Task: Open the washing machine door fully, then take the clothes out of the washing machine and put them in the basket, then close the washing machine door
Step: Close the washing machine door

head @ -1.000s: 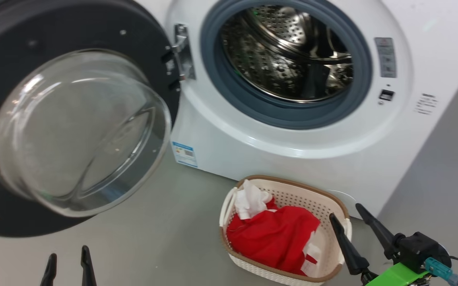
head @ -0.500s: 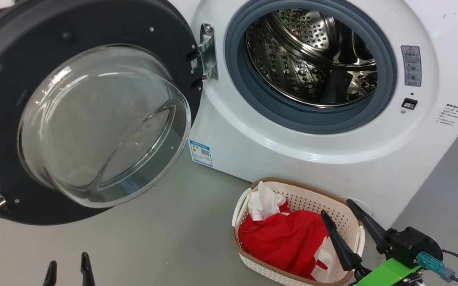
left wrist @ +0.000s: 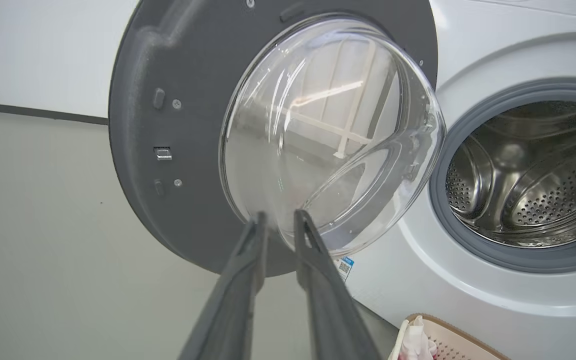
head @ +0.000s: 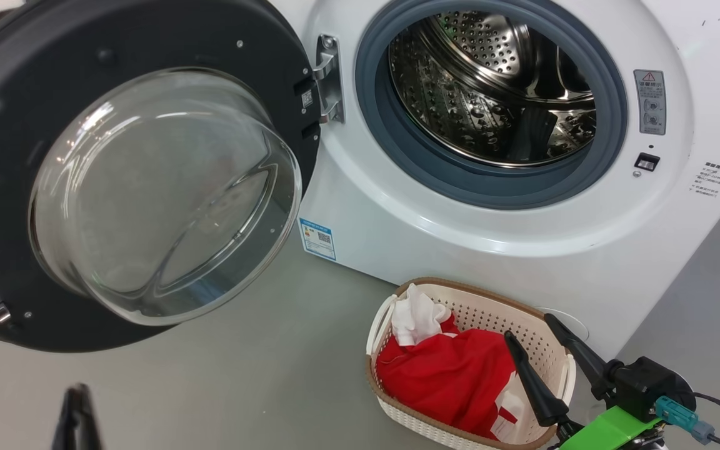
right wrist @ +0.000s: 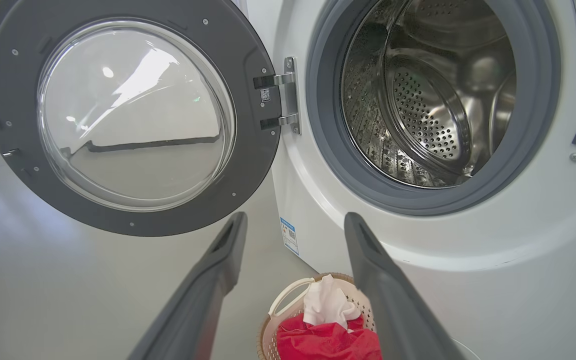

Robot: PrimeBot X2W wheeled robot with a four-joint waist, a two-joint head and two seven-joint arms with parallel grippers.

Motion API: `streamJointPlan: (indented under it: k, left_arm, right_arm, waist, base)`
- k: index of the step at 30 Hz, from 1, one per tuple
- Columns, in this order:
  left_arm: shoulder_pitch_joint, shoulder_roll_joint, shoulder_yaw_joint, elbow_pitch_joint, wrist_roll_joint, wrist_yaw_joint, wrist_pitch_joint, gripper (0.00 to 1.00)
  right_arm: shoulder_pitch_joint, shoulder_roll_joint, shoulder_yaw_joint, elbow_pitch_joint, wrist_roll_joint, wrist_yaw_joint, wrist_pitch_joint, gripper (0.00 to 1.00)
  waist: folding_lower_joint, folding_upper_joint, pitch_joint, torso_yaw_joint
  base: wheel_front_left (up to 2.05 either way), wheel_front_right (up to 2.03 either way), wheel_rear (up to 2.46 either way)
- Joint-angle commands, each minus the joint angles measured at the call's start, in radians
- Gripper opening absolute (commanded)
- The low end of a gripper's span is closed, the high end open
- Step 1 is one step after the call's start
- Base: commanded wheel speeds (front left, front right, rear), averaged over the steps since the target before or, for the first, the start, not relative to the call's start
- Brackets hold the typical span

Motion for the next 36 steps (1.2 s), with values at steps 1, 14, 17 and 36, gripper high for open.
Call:
streamJointPlan:
  k: [1, 14, 17, 36]
  left_arm:
    - [-0.056, 0.012, 0.053, -0.05, -0.009, -0.016, -0.009, 0.0]
    - [-0.421, 0.196, 0.256, -0.114, -0.196, -0.127, 0.064, 0.0]
    - [-0.55, 0.277, 0.288, -0.05, -0.267, -0.139, 0.118, 0.0]
    - [-1.071, 0.57, 0.306, 0.68, -0.545, -0.126, 0.569, 0.0]
  right_arm:
    - [-0.031, -0.009, 0.019, -0.022, 0.004, 0.002, -0.005, 1.0]
    - [-0.037, -0.006, 0.01, -0.031, -0.003, 0.002, -0.005, 1.0]
    - [-0.043, -0.008, 0.006, -0.035, -0.005, 0.002, -0.005, 1.0]
    - [-0.071, -0.018, 0.0, -0.04, -0.014, 0.002, -0.005, 1.0]
  waist:
    - [0.0, 0.0, 0.001, 0.001]
    - [0.0, 0.0, 0.028, 0.0]
    - [0.0, 0.0, 0.046, -0.009]
    - [0.0, 0.0, 0.102, -0.055]
  base:
    - [0.0, 0.0, 0.0]
    - [0.0, 0.0, 0.0]
    - [0.0, 0.0, 0.0]
    - [0.0, 0.0, 0.0]
